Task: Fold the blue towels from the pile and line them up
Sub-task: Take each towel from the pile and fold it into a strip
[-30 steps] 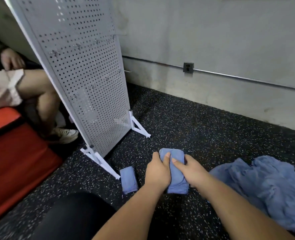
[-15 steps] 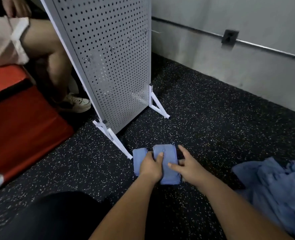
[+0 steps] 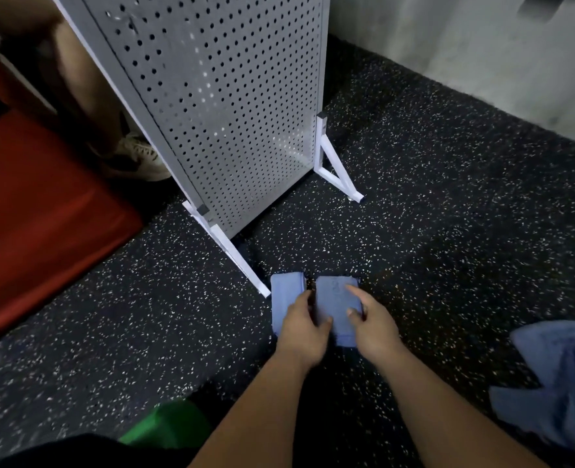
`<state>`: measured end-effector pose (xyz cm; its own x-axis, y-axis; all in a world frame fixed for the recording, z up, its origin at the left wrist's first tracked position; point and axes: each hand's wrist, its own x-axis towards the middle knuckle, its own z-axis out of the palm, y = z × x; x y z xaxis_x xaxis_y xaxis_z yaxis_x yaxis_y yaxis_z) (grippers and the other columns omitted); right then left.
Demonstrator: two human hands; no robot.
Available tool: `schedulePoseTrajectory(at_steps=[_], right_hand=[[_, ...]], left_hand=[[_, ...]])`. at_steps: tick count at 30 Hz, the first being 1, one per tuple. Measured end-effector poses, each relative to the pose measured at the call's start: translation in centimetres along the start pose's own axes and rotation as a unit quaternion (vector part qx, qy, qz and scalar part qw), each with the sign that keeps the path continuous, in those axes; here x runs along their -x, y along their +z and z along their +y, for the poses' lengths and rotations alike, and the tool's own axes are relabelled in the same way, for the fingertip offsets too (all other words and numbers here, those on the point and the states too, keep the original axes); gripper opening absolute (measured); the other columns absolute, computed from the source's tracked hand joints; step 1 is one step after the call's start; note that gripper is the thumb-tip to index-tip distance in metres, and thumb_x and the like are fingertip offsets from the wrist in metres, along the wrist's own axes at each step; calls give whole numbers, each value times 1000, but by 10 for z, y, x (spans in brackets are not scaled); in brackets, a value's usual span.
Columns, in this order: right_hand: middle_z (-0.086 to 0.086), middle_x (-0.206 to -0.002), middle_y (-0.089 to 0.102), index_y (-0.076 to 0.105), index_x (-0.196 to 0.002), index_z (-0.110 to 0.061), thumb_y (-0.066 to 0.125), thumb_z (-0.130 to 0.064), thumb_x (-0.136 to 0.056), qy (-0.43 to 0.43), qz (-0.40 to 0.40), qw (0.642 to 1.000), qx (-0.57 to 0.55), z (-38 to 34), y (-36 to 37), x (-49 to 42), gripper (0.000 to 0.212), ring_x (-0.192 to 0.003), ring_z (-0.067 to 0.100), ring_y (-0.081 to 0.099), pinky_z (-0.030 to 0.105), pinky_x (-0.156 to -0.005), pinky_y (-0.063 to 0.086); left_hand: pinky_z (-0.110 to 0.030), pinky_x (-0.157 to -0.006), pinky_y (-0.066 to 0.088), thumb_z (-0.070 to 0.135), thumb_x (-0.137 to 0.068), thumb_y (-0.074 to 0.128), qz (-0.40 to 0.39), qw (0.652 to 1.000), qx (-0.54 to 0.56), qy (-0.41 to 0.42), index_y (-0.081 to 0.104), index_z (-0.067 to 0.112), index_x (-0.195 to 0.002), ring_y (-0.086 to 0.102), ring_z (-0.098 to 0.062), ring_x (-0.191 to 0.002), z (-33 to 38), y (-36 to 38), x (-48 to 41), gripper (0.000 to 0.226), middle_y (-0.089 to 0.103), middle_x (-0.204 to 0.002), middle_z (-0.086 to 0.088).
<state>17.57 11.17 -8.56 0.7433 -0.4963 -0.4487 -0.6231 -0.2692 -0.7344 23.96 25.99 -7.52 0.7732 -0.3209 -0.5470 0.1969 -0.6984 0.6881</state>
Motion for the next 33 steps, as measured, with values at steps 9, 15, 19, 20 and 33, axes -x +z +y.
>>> schedulePoseTrajectory(at_steps=[9,15,19,20,33], right_hand=[[2,-150,56,48,-156,-36,55,-7,-103,-28,-27,998,49,14,32,-47,61,-131,20,54,26,-107,39],[0,-154,51,41,-159,-40,48,3,-101,-25,-67,994,78,32,39,-63,72,-120,9,49,24,-102,40],[-3,-153,48,40,-160,-39,45,5,-100,-36,-56,992,109,33,44,-69,74,-117,8,46,19,-101,35],[-4,-152,48,38,-160,-42,45,4,-101,-40,-56,990,124,34,45,-70,75,-119,11,46,22,-103,38],[2,-173,16,24,-163,-49,57,-30,-107,-15,-84,970,228,16,10,-44,68,-153,31,23,49,-121,37]], left_hand=[[-48,-122,33,44,-104,55,-4,976,-218,28,23,28,-164,17,-30,-155,-30,5,-34,70,8,-173,-1],[-46,-130,21,51,-105,50,-19,964,-261,51,9,30,-169,-5,-26,-162,-46,12,-42,79,-9,-177,3],[-44,-131,16,55,-105,47,-14,965,-255,55,6,32,-169,-11,-22,-162,-49,13,-46,79,-14,-176,8],[-44,-131,17,55,-105,47,-16,965,-256,55,5,33,-169,-11,-21,-162,-50,13,-48,79,-14,-176,8],[-49,-130,20,48,-104,54,-43,946,-318,53,5,32,-168,-1,-29,-162,-24,4,-29,83,-5,-176,-1]])
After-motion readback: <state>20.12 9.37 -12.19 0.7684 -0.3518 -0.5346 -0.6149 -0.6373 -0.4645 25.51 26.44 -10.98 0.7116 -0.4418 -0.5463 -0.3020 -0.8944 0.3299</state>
